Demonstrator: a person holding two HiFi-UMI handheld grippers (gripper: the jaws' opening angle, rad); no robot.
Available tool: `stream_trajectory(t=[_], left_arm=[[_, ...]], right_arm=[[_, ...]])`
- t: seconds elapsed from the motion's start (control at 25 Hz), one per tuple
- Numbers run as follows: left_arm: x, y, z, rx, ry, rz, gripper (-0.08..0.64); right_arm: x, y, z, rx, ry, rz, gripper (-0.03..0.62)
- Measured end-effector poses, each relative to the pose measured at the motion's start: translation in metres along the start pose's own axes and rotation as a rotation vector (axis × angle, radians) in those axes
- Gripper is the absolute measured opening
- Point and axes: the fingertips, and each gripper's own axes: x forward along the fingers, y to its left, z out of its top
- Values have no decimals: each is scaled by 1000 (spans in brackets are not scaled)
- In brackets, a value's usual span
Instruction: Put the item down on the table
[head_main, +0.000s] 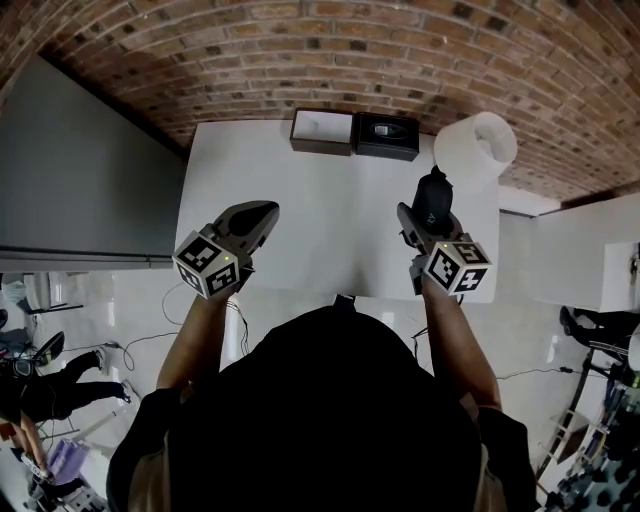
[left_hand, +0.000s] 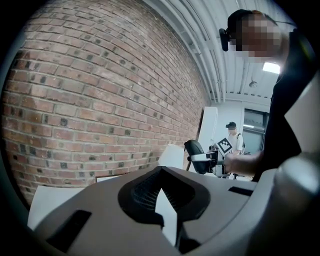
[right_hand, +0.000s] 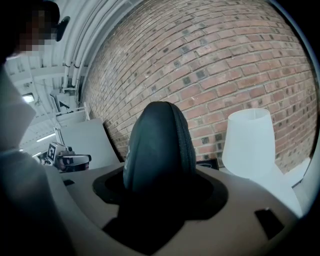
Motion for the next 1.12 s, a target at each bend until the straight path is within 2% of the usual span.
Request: stream_trajectory(t=[0.68, 1.12], left_arm=[[16, 16, -7, -26, 27, 18, 17], [19, 26, -18, -48, 53, 46, 17]], right_arm=[[35, -20, -29, 22, 91, 3, 313], [57, -50, -69, 26, 171, -38, 313]])
